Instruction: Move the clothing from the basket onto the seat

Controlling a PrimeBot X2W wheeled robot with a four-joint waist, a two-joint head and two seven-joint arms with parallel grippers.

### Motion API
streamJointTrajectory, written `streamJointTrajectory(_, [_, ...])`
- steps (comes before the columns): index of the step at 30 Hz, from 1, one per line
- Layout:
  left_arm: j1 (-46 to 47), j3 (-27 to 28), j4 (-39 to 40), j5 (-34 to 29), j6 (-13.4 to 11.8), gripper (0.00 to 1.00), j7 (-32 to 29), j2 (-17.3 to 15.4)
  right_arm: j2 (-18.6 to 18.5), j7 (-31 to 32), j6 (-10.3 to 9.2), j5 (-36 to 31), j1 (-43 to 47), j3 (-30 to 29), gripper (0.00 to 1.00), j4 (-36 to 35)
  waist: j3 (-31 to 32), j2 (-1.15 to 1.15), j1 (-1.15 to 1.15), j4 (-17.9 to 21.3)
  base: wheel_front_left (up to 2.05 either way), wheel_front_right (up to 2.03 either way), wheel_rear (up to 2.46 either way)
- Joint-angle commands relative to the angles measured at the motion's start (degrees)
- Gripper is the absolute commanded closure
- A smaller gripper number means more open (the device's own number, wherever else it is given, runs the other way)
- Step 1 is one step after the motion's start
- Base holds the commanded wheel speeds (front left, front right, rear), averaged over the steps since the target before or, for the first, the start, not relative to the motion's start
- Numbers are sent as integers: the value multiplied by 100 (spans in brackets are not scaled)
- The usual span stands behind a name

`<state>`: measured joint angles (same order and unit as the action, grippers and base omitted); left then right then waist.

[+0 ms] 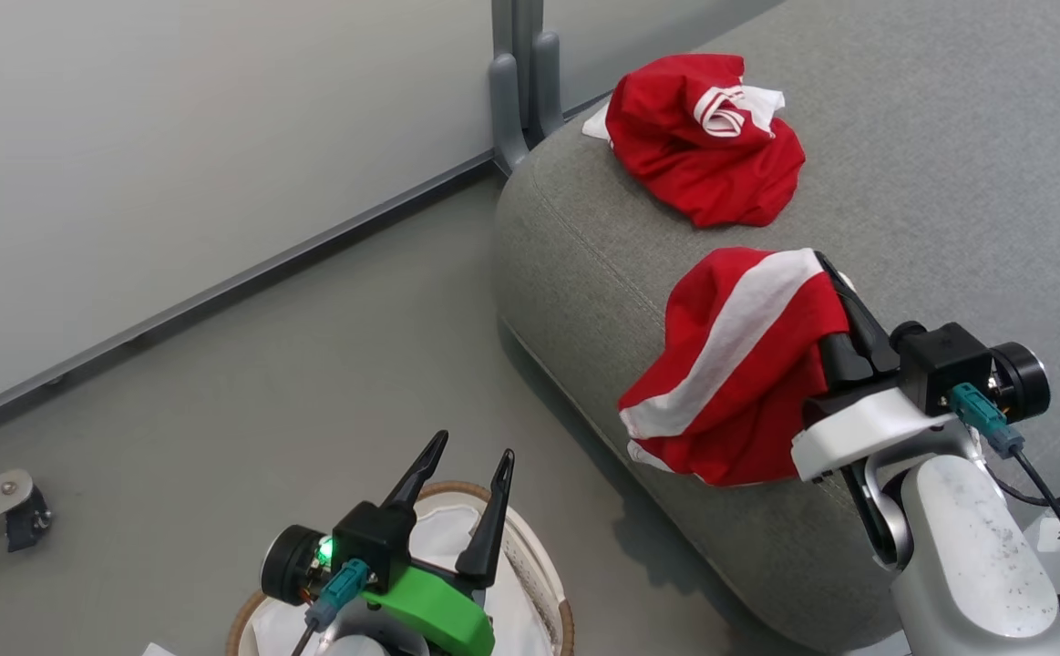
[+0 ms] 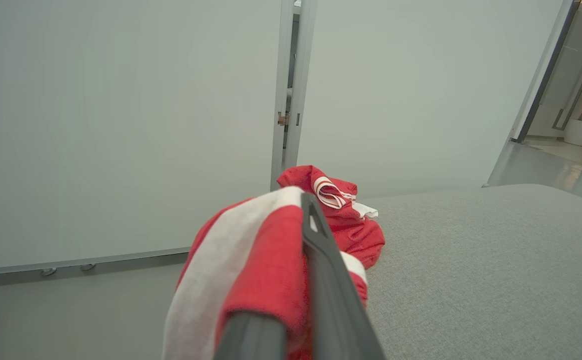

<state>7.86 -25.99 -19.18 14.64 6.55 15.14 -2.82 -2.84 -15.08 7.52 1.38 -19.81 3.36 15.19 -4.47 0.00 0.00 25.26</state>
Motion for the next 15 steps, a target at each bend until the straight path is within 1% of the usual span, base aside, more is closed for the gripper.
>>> streamJointTrajectory(1, [130, 2, 3, -16, 18, 0, 0, -18, -8, -14, -6, -60, -106, -42, 100, -35, -306, 0, 0, 253, 0, 0, 0])
streamJointTrajectory(6, [257, -79, 46, -71, 35, 0, 0, -18, -15, -14, -7, -404, -486, -224, 100, -113, -497, 0, 0, 166, 0, 0, 0])
streamJointTrajectory(8, [307, -73, 39, -119, 43, 0, 0, -20, -120, -14, -7, -554, -771, -324, 100, -143, -602, 0, 0, 86, 0, 0, 0])
streamJointTrajectory(11, [413, -96, 19, -216, 56, 0, 0, -20, -441, -14, -7, -668, -1292, -532, 100, -207, -852, 0, 0, -135, 0, 0, 0])
streamJointTrajectory(15, [642, -96, 50, -341, 67, 0, 0, -46, -1017, -14, -7, -690, -2008, -902, 100, -235, -1299, 0, 0, -518, 0, 0, 0])
